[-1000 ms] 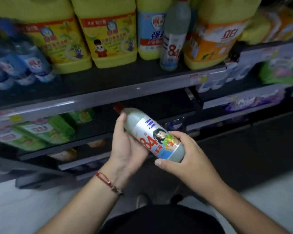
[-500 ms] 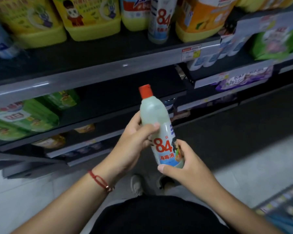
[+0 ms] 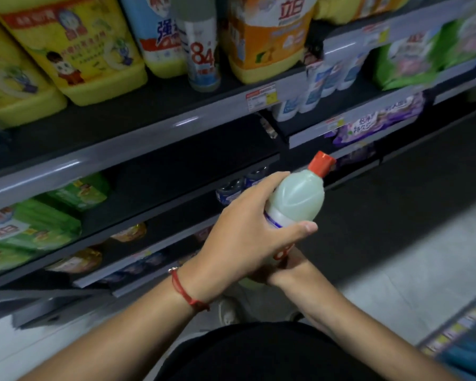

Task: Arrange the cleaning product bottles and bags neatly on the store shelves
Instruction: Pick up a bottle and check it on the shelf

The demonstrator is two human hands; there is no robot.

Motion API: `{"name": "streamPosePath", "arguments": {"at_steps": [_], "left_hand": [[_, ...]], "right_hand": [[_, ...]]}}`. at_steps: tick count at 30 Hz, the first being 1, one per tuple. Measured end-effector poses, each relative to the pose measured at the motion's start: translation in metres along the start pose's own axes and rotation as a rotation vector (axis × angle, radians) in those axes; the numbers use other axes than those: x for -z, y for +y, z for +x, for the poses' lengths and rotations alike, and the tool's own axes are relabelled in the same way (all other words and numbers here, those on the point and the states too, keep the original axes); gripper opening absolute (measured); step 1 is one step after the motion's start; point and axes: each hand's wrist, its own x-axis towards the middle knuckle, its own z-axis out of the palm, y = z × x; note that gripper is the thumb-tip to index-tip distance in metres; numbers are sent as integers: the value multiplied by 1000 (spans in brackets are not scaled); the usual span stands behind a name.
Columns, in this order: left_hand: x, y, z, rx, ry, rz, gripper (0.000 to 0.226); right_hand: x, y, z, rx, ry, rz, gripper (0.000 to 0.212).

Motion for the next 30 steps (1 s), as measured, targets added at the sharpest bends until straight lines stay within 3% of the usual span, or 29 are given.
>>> {"name": "streamPosePath", "arguments": {"at_steps": [6,13,18,22,30], "left_hand": [[-52,43,37,-12,-100,-124,54],[-150,97,95,170,-276,-471,42],[-233,135,132,217,-451,-502,40],[-288,171,152,225,-546,-520,37],[-339,214,192,118,-566,-457,37]], "right_hand": [[81,-6,-18,-5,51,-25,47],[223,9,-45,109,325,-110,64],[322,22,-70,128,509,-196,75],[379,26,-86,167,629,-227,72],[449,9,-89,169,638,-286,67]]}}
